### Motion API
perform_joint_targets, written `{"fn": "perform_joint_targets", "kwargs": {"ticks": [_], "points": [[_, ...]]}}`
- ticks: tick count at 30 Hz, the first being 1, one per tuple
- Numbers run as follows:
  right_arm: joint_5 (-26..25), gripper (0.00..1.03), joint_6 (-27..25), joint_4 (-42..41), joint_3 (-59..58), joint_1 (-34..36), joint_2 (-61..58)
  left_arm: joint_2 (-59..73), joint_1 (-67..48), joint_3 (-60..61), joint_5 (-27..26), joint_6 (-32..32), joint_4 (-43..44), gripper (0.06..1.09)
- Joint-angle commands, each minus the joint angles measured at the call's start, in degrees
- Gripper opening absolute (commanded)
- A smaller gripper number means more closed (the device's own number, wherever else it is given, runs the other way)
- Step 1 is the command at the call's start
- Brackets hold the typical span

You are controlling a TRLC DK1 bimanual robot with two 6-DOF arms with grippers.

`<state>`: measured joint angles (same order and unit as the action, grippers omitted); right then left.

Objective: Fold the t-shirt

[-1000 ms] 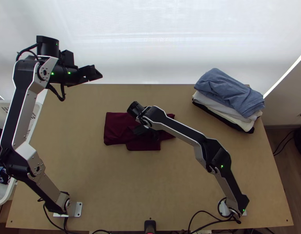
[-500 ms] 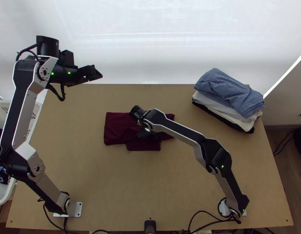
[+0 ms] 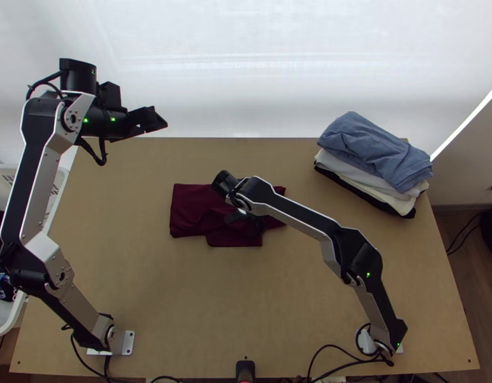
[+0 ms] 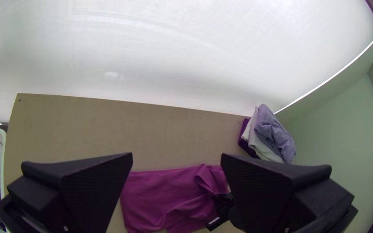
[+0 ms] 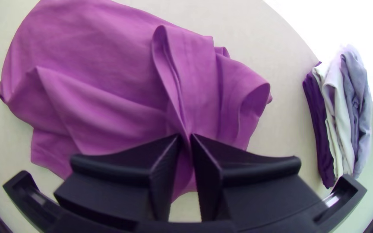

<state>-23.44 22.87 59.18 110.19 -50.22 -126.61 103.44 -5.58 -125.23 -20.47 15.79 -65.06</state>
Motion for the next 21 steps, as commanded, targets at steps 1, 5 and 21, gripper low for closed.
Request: {"fn": "perform_joint_targets", "kwargs": {"ticks": [1,5,21], "points": [[-1.7,0.03,0.9,1.2,-2.8,1.6,2.4,-0.9,0.5,0.7,-0.1,-0.8,0.2,1.05],[-3.5,0.03,1.0,1.3,-4.3,3.6,3.0,-0.9,0.5,0.7,-0.1,-0.8,0.2,1.05],[-6.5,0.87,2.8,1.4,-3.8,10.1,6.5,-0.8,0.3,0.8,-0.1,-1.4,0.2,1.05]]}}
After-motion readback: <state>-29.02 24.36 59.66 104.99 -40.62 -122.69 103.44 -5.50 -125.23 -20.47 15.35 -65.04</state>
